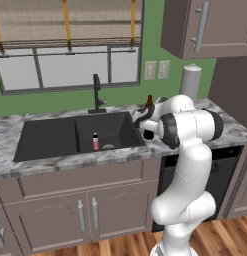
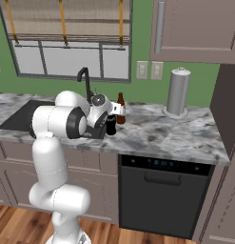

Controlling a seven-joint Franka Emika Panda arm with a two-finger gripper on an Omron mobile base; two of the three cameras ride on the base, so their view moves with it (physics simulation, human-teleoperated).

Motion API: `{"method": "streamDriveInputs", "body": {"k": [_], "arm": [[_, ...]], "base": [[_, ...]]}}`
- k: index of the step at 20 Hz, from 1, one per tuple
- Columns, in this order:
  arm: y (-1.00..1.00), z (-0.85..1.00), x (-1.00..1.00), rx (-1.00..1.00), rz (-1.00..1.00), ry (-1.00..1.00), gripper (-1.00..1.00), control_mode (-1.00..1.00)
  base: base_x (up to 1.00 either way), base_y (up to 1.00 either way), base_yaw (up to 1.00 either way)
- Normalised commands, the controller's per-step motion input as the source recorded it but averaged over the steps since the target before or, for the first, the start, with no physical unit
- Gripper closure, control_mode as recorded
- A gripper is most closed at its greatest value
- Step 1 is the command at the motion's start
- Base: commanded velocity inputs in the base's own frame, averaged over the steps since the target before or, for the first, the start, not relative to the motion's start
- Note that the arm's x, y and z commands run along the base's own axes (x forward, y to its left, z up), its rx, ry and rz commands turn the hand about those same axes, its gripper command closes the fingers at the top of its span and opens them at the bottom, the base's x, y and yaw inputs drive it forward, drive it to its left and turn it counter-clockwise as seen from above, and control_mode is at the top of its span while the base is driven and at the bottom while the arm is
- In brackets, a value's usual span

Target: Place the large bottle from the dining counter next to the other large bottle outside the sink, and place the small bottle from the dining counter next to the other small bottle inside the sink.

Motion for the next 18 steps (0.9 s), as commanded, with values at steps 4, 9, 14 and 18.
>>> {"method": "streamDriveInputs", "body": {"k": [4, 9, 14, 18], "arm": [[0.00, -0.16, 0.00, 0.00, 0.00, 0.00, 1.00, -1.00], [0.00, -0.17, 0.00, 0.00, 0.00, 0.00, 1.00, -1.00], [0.00, -0.17, 0.00, -0.01, 0.00, 0.00, -1.00, -1.00], [0.00, -0.07, -0.15, -0.04, 0.00, -0.06, -1.00, -1.00]], "base": [[0.00, 0.00, 0.00], [0.00, 0.00, 0.00], [0.00, 0.00, 0.00], [0.00, 0.00, 0.00]]}}
